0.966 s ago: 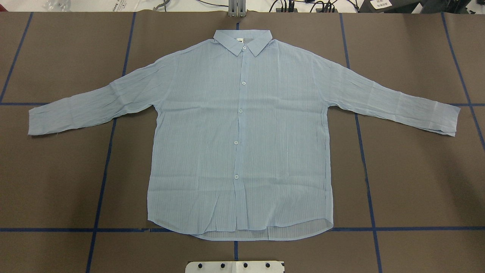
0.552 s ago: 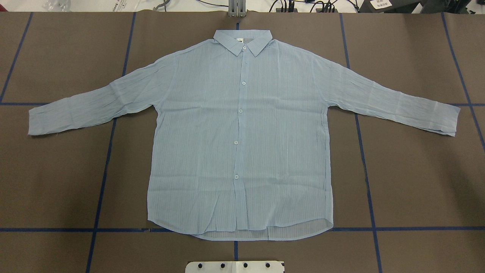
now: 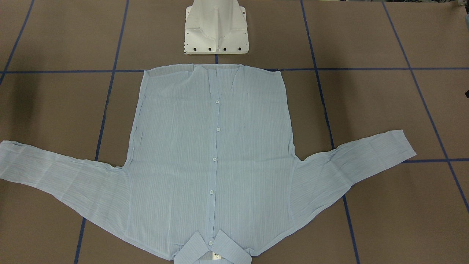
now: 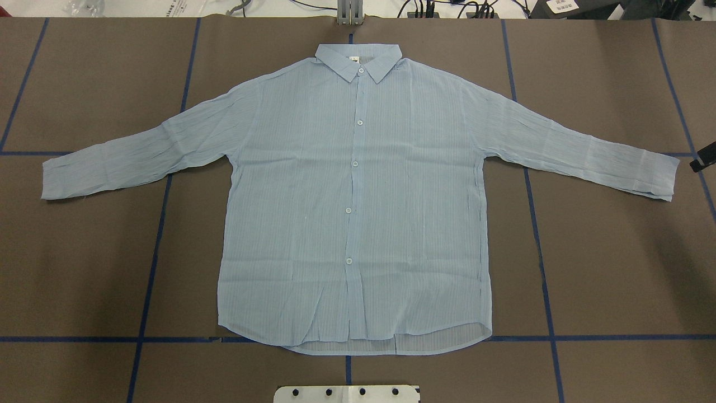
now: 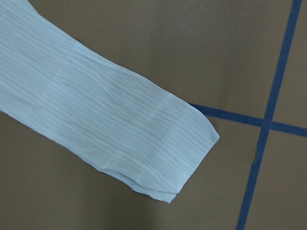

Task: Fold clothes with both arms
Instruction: 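Move the right gripper toward the sleeve cuff nearest it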

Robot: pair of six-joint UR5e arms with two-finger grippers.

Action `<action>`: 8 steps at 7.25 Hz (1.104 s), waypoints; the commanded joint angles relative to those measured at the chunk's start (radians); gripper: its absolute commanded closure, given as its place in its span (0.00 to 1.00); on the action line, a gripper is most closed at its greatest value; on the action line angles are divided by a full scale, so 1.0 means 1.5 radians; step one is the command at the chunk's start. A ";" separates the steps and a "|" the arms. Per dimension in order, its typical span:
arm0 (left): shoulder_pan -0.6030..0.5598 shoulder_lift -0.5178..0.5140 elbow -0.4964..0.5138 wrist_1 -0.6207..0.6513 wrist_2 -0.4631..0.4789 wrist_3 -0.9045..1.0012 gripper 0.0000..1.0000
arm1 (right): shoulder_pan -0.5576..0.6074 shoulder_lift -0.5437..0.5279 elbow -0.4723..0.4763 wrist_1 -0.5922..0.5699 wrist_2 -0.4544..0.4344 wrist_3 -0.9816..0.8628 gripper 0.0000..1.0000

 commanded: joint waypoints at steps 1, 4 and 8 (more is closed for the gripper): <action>0.001 0.001 0.004 0.000 -0.002 0.001 0.00 | -0.032 0.054 -0.105 0.061 -0.044 0.024 0.01; 0.002 0.001 0.005 0.001 -0.003 0.001 0.00 | -0.058 0.087 -0.198 0.166 -0.044 0.090 0.08; 0.004 0.000 0.010 0.000 -0.003 0.001 0.00 | -0.058 0.080 -0.238 0.201 -0.086 0.088 0.26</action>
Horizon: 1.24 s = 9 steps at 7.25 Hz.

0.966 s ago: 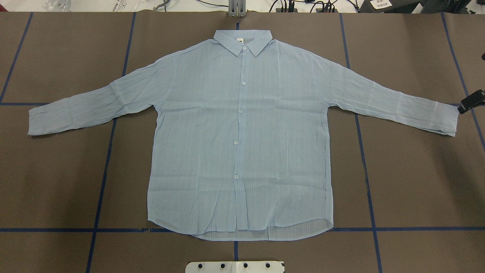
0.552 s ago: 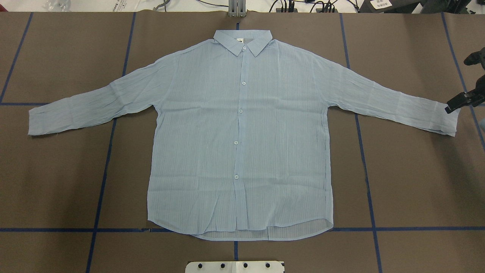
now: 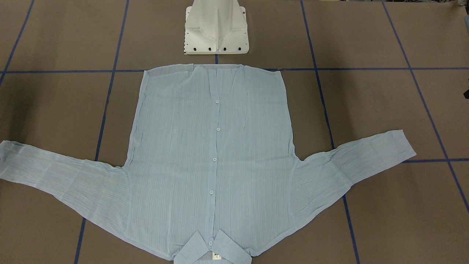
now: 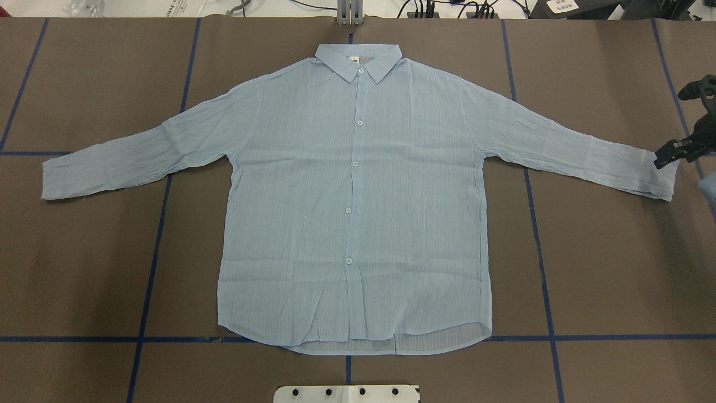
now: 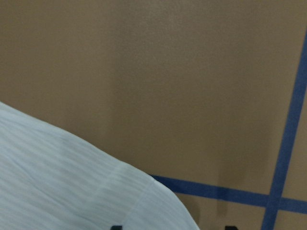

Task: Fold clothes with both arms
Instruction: 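Grasp the sleeve cuff with the right gripper and lift it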

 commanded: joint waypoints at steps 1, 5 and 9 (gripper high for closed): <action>0.000 0.000 0.001 0.000 0.000 0.000 0.00 | 0.000 -0.001 -0.030 0.032 -0.012 -0.001 0.32; 0.000 -0.001 0.001 -0.001 -0.011 -0.002 0.00 | 0.001 0.000 -0.016 0.032 -0.007 0.004 1.00; 0.000 0.000 0.000 -0.001 -0.015 -0.003 0.00 | 0.002 0.004 0.114 0.019 0.016 0.053 1.00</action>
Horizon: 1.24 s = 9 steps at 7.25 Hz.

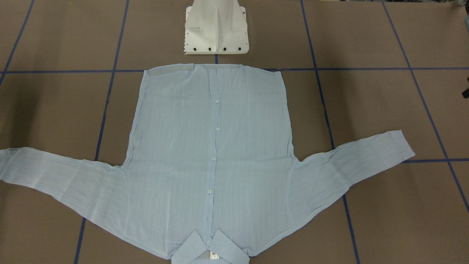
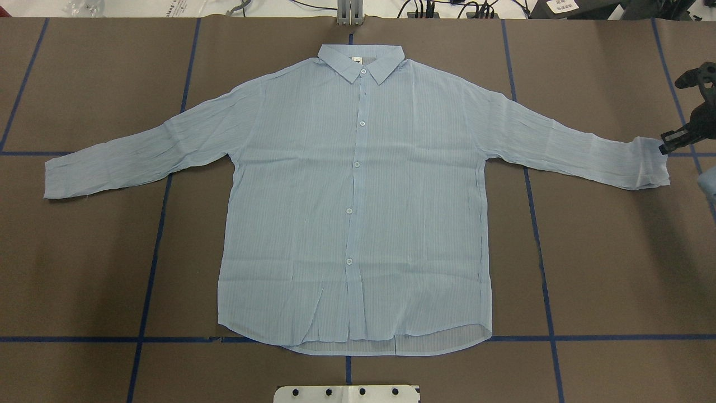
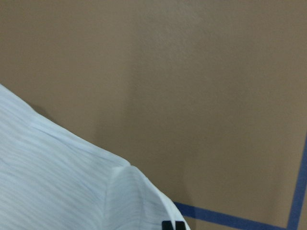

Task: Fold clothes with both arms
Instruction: 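Grasp the sleeve cuff with the right gripper and lift it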

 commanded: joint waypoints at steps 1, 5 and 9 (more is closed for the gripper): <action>0.000 -0.001 0.000 0.000 -0.013 -0.001 0.00 | -0.020 0.008 0.097 -0.003 0.029 0.141 1.00; 0.000 -0.001 0.001 0.000 -0.020 0.000 0.00 | -0.216 0.165 0.163 0.004 0.034 0.596 1.00; 0.004 -0.001 0.001 0.000 -0.020 0.000 0.00 | -0.309 0.379 0.055 0.003 -0.125 0.790 1.00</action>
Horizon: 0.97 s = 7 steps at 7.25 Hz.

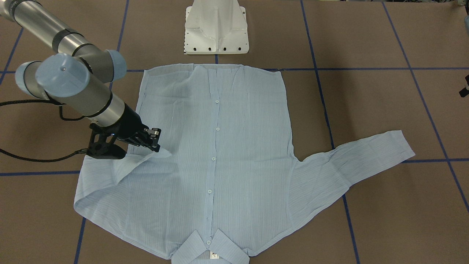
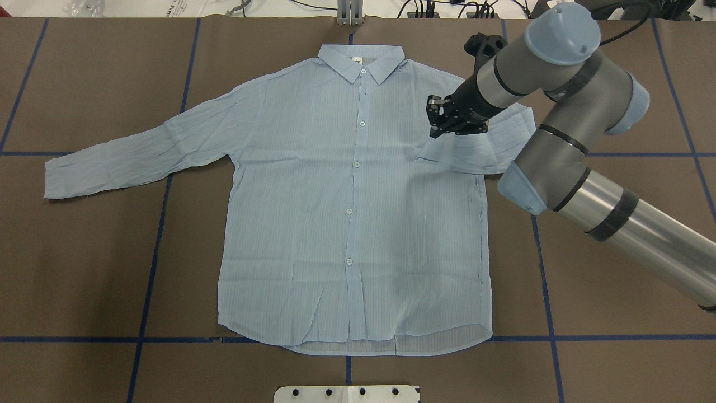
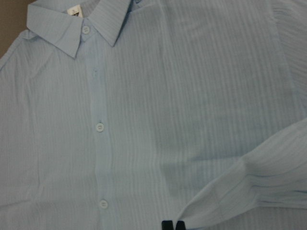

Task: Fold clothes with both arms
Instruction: 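Carry the sleeve across the shirt front toward the collar with the right gripper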

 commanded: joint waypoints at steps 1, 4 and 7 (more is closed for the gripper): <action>0.002 0.000 -0.001 -0.001 0.000 0.000 0.00 | -0.058 0.166 -0.142 0.007 -0.100 0.084 1.00; 0.001 0.000 -0.003 -0.002 0.000 -0.001 0.00 | -0.085 0.276 -0.249 0.037 -0.119 0.086 1.00; 0.002 0.000 -0.003 -0.002 0.000 -0.001 0.00 | -0.102 0.331 -0.309 0.040 -0.156 0.103 1.00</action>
